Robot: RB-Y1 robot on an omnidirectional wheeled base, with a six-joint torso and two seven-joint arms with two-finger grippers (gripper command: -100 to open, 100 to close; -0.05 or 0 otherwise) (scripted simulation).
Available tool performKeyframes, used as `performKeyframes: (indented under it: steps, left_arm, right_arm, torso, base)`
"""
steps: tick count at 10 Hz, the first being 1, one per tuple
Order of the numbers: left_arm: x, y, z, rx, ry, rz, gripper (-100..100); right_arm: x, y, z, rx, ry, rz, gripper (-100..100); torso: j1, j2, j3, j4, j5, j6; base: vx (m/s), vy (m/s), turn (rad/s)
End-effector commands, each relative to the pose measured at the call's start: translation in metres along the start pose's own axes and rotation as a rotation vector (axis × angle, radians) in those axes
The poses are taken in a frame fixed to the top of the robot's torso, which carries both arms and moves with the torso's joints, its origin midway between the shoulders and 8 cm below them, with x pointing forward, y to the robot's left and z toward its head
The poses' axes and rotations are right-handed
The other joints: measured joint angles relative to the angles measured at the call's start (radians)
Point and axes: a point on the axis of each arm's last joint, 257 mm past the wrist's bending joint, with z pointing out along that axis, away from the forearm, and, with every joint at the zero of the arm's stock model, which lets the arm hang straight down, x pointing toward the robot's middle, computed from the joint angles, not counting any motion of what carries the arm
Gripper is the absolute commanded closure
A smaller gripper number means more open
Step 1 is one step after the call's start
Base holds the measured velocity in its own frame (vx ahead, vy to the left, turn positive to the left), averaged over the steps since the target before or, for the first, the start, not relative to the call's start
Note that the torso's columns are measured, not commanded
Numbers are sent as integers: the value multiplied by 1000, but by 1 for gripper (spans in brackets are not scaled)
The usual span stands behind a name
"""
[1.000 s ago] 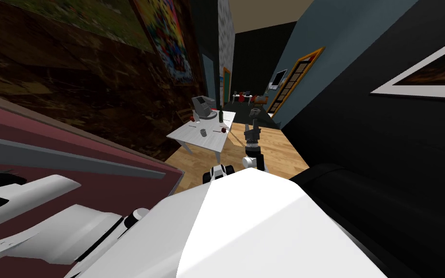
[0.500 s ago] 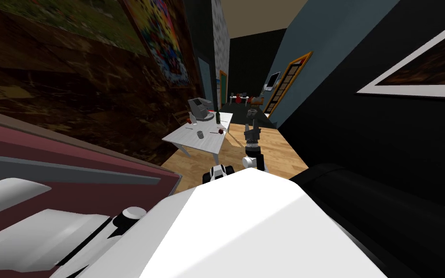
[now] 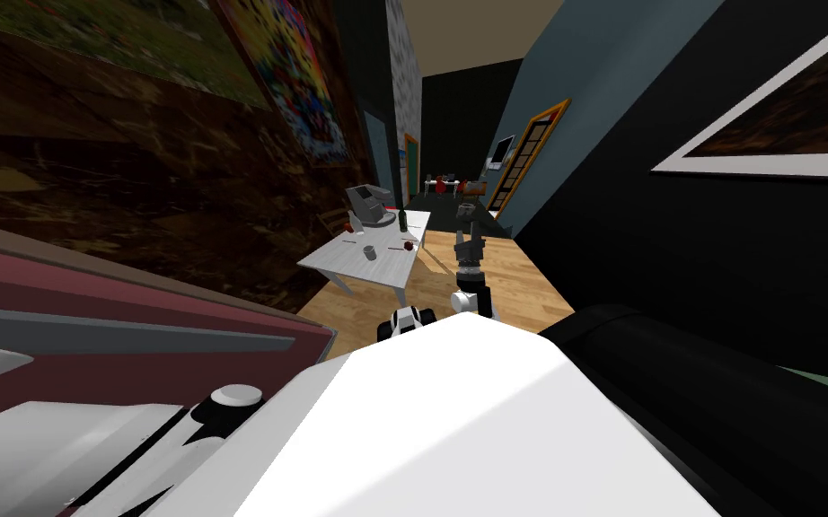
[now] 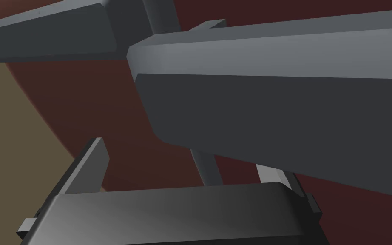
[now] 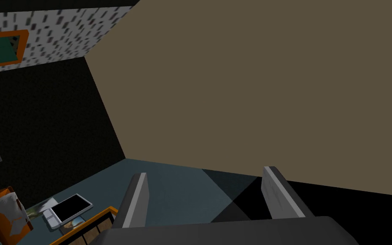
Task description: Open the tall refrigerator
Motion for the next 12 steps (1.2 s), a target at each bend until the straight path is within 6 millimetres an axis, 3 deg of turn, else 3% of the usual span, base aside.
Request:
performKeyframes:
  steps: [1, 6, 9, 10, 12]
  left_arm:
    - [-11, -26, 8, 37, -21, -6, -100]
    - [-49, -48, 23, 45, -96, -23, -100]
    - [-59, -54, 27, 49, -116, -27, -100]
    - [-55, -42, 24, 26, -112, -22, -100]
    - [-64, -60, 30, 30, -129, -9, -100]
  right_arm:
    - [0, 0, 0, 0, 0, 0, 0]
    - [0, 0, 0, 0, 0, 0, 0]
    - [0, 0, 0, 0, 0, 0, 0]
    - [0, 0, 0, 0, 0, 0, 0]
    - [0, 0, 0, 0, 0, 0, 0]
  torso:
    - [-2, -1, 0, -2, 2, 0]
    - [-2, -3, -2, -3, 3, 2]
    - [-2, -6, -5, -6, 3, 5]
    - [-1, -6, -4, -7, 5, 5]
    - [-5, 0, 3, -6, 8, 2]
  base:
    - [10, 12, 12]
    - [24, -7, -55]
    - [25, 2, -36]
    - [-20, -18, 46]
    - [-31, -5, -15]
